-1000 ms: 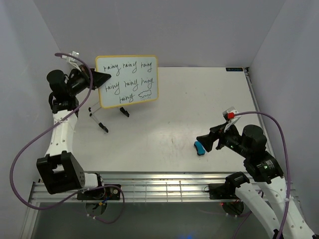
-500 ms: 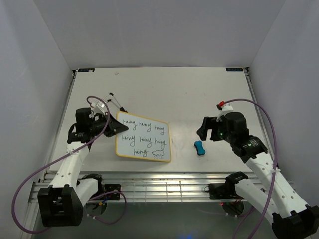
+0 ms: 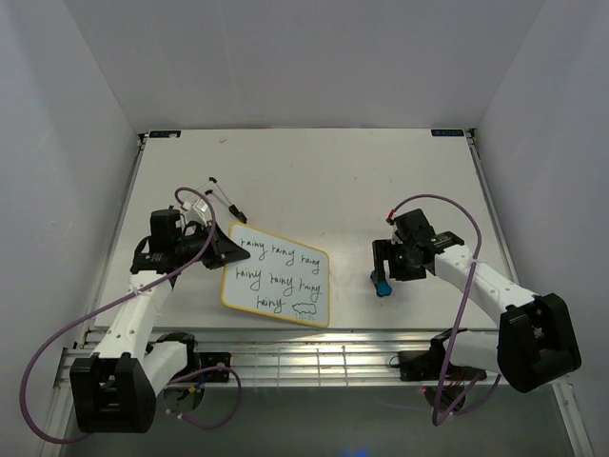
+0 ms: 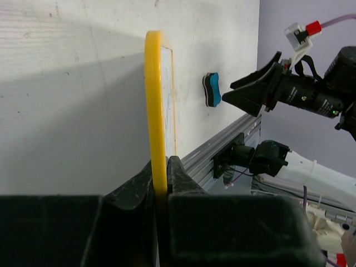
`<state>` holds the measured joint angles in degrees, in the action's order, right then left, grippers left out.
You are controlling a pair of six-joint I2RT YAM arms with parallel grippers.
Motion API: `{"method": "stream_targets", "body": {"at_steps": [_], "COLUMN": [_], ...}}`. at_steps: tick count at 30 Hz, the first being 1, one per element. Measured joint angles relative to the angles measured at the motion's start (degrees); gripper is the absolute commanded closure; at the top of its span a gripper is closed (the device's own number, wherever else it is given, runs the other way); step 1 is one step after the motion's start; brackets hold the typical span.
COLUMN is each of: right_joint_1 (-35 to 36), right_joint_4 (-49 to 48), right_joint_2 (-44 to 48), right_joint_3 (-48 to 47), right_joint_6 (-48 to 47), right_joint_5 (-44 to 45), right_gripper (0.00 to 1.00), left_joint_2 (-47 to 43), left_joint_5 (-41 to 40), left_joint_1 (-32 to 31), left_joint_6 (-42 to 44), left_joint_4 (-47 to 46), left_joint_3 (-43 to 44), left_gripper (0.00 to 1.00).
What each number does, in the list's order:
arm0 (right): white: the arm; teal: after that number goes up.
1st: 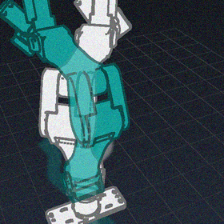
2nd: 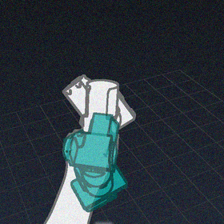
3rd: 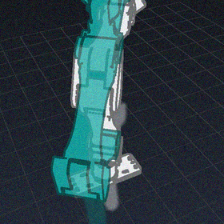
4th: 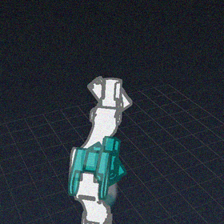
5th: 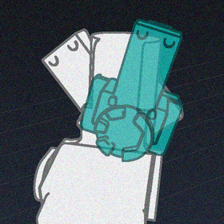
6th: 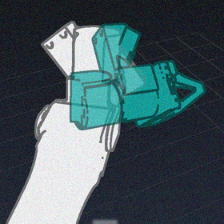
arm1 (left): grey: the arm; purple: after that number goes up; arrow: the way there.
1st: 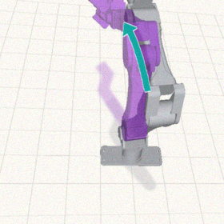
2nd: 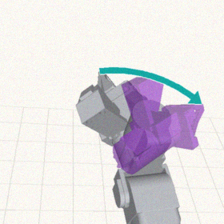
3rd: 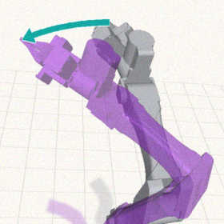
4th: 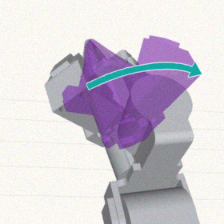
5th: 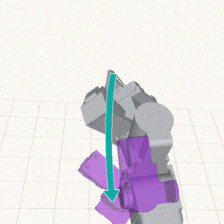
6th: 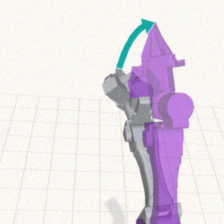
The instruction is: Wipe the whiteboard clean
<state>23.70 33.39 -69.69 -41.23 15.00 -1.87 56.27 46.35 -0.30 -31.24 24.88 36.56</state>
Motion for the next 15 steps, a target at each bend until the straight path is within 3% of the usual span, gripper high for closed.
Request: {"method": "stream_targets", "body": {"at_steps": [5, 8, 12, 15], "right_joint_1": [1.27, 2.12, 2.75, 3.08], "right_joint_4": [-0.46, -1.49, -2.78, -3.54], "right_joint_2": [-1.27, -3.13, -5.25, -5.97], "right_joint_3": [0.44, 0.63, 1.38, 1.4], "right_joint_6": [-1.38, -2.1, -2.16, -2.32], "right_joint_5": [-0.9, -0.85, 0.11, 2.05], "right_gripper": [0.21, 0.3, 0.35, 0.49], "left_joint_2": [1.46, 1.38, 1.05, 0.94], "left_joint_5": [1.07, 1.14, 1.05, 1.05], "left_joint_1": [-1.14, -1.33, -1.33, -1.33], "left_joint_6": [0.46, 0.63, 0.61, 0.57], "left_joint_4": [0.61, 0.66, 0.63, 0.61], "left_joint_3": [0.0, 0.0, -0.22, -0.44], "left_gripper": [1.0, 1.0, 1.0, 1.0]}}
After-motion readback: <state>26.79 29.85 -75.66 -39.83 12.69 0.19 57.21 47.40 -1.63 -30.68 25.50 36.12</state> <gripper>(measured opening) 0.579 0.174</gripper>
